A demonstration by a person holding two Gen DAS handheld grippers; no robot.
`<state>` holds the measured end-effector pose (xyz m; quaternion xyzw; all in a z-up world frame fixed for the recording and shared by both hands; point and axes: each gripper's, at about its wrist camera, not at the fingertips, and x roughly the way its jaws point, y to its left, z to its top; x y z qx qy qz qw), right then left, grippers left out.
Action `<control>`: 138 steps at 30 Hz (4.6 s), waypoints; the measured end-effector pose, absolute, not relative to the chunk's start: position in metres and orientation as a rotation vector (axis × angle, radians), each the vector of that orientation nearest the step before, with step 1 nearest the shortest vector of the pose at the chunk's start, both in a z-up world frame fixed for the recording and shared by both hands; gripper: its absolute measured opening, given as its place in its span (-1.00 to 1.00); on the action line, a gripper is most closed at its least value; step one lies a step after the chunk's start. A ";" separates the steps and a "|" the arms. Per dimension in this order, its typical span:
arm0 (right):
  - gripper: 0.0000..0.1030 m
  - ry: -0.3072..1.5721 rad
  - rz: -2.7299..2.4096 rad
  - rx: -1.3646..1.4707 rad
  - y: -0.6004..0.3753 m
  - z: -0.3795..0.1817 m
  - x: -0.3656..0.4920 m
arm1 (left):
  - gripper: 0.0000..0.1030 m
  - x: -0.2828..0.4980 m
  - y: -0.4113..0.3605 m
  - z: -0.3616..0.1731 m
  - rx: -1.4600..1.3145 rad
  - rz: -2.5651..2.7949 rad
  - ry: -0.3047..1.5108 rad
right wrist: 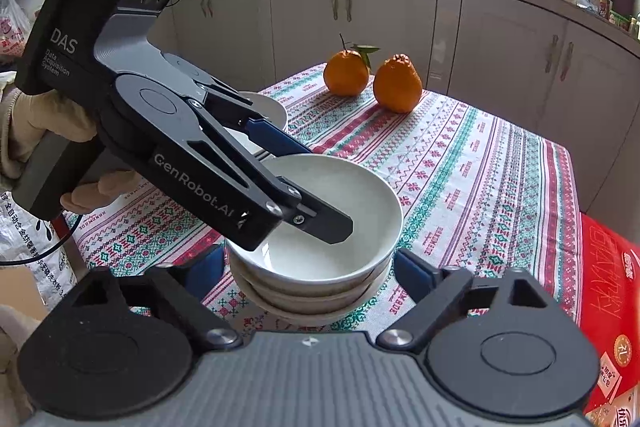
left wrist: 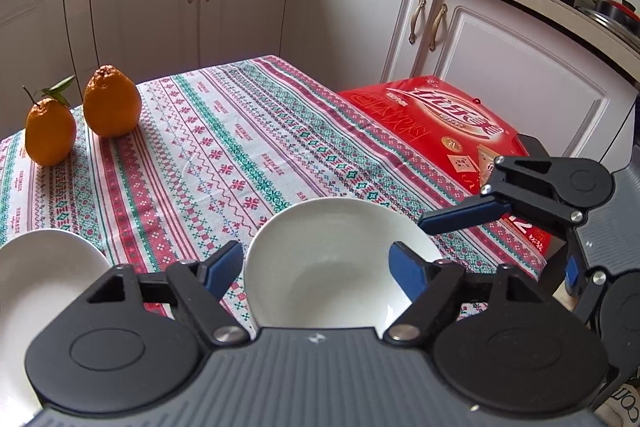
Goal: Organize plates and bowls
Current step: 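Set the bowl onto the stack, then grip the stack with both tools, then lift and carry the bowl stack with both tools over the plate stack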
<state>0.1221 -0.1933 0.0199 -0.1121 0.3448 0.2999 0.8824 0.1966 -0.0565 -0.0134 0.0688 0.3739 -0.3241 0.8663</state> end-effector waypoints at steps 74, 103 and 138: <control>0.70 0.904 0.980 -0.564 -0.186 -0.014 0.177 | 0.51 0.180 -0.040 -0.055 0.521 -1.009 0.831; 0.75 0.910 1.003 -0.584 -0.179 -0.011 0.182 | 0.62 0.184 -0.042 -0.050 0.582 -1.077 0.780; 0.74 0.776 1.292 -0.740 0.001 -0.006 0.280 | 0.62 0.212 0.114 -0.016 0.487 -0.669 0.820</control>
